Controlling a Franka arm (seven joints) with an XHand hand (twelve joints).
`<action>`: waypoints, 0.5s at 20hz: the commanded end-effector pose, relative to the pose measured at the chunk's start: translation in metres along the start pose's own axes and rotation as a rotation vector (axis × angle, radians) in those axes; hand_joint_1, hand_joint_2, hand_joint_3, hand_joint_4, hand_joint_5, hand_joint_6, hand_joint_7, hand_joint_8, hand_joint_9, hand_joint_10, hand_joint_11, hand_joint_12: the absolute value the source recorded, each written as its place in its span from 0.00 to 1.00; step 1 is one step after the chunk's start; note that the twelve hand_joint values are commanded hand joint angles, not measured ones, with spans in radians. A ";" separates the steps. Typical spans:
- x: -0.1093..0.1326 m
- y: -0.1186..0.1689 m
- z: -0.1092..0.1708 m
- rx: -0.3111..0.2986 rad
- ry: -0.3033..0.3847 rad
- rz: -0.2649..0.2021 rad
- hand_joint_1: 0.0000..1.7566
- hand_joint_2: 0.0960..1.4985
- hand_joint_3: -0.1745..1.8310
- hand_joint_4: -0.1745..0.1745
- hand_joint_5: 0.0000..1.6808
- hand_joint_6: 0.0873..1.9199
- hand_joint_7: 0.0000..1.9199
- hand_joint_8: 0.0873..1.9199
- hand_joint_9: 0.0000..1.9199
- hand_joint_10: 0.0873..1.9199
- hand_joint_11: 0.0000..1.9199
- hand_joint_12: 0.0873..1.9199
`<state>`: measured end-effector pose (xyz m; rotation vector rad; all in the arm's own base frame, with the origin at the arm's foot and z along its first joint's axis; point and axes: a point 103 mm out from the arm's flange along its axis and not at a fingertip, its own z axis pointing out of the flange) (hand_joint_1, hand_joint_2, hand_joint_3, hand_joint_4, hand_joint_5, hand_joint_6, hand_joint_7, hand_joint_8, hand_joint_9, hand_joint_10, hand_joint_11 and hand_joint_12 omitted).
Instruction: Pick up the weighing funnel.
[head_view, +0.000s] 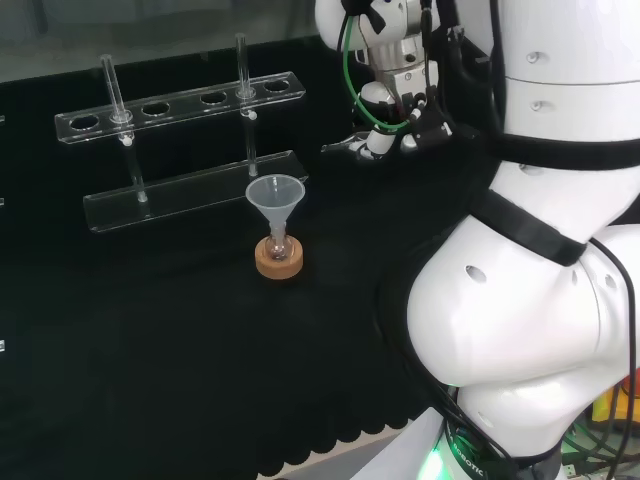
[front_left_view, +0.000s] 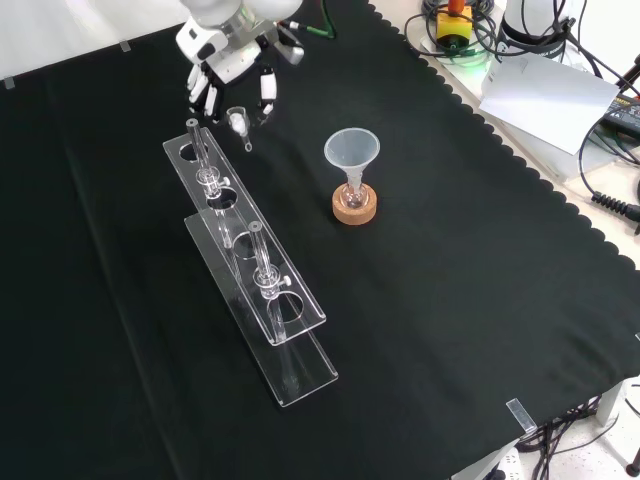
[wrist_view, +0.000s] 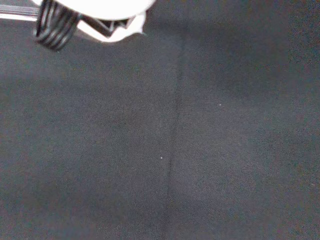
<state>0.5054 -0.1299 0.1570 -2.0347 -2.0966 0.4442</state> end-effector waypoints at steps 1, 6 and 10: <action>0.007 -0.042 -0.017 0.011 -0.046 0.021 0.62 0.39 0.48 1.00 0.69 0.45 0.18 0.32 0.38 0.24 0.30 0.61; 0.022 -0.071 -0.028 0.004 -0.066 0.024 0.62 0.39 0.48 1.00 0.69 0.46 0.18 0.32 0.37 0.24 0.30 0.61; 0.036 -0.093 -0.034 0.003 -0.088 0.038 0.62 0.39 0.48 1.00 0.69 0.46 0.18 0.32 0.37 0.24 0.30 0.61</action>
